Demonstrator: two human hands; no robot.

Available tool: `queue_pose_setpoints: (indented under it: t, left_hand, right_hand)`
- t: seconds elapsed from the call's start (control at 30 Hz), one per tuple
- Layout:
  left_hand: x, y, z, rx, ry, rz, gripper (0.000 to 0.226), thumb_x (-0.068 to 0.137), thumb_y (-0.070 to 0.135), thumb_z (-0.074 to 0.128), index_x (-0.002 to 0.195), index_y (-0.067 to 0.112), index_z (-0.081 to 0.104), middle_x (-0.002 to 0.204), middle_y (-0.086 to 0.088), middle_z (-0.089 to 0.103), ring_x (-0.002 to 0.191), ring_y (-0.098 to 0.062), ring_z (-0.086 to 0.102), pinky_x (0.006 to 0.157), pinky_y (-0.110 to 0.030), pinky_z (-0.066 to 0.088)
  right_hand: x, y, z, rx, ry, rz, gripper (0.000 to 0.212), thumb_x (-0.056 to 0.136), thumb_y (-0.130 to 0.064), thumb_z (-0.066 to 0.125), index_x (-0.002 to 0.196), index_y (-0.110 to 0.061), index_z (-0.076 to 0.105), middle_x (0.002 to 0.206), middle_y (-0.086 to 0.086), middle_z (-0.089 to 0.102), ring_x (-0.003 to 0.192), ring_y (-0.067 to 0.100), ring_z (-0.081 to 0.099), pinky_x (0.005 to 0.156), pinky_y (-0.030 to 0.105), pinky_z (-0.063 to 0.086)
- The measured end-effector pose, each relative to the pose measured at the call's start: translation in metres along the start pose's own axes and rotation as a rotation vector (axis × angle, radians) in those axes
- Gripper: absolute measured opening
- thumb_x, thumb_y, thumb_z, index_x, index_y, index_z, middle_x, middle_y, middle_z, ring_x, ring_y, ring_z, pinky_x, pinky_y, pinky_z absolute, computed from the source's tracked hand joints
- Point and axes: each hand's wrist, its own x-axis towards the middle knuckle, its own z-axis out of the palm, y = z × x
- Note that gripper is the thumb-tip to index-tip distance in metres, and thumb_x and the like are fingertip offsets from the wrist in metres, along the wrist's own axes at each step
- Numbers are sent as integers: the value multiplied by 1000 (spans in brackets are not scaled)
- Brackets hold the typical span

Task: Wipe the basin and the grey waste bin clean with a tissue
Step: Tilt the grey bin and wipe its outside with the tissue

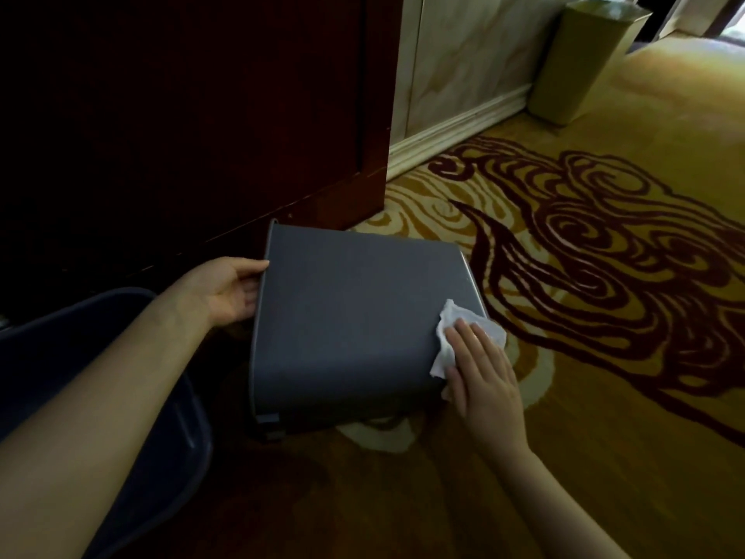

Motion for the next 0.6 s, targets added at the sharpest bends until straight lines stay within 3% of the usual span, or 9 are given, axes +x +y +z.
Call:
queue_pose_setpoints:
  t: [0.07, 0.17, 0.33, 0.47, 0.6]
  left_hand:
    - [6, 7, 6, 38, 8, 24, 10, 91, 14, 51, 94, 11, 60, 85, -5, 63, 73, -16, 63, 52, -26, 57]
    - [17, 20, 16, 74, 22, 69, 21, 93, 18, 49, 112, 10, 55, 84, -4, 60, 74, -15, 59, 52, -26, 55]
    - [33, 42, 27, 121, 125, 49, 40, 95, 20, 48, 133, 9, 45, 80, -6, 56, 70, -17, 56, 65, -29, 48]
    - [40, 53, 27, 41, 156, 20, 41, 96, 25, 45, 134, 11, 43, 86, -8, 59, 75, -20, 58, 77, -34, 46]
    - [52, 59, 28, -48, 211, 35, 35, 97, 26, 43, 127, 8, 47, 90, -8, 59, 79, -22, 58, 81, -34, 44]
  right_hand:
    - [8, 3, -5, 32, 15, 8, 45, 97, -33, 32, 141, -23, 31, 148, -5, 31, 141, 14, 24, 112, 40, 26]
    - [30, 6, -11, 103, 2, 46, 45, 96, -28, 34, 141, -22, 32, 148, -9, 27, 141, 11, 20, 114, 40, 24]
    - [90, 23, -18, 32, -150, 34, 44, 99, -24, 35, 143, -20, 31, 153, -2, 29, 143, 9, 16, 117, 33, 16]
    - [137, 30, -16, 27, -225, 52, 43, 100, -24, 33, 143, -17, 32, 153, 1, 31, 143, 13, 20, 116, 30, 16]
    - [180, 33, -15, 51, -309, 106, 43, 101, -28, 31, 142, -19, 34, 153, 0, 31, 141, 17, 25, 116, 38, 25]
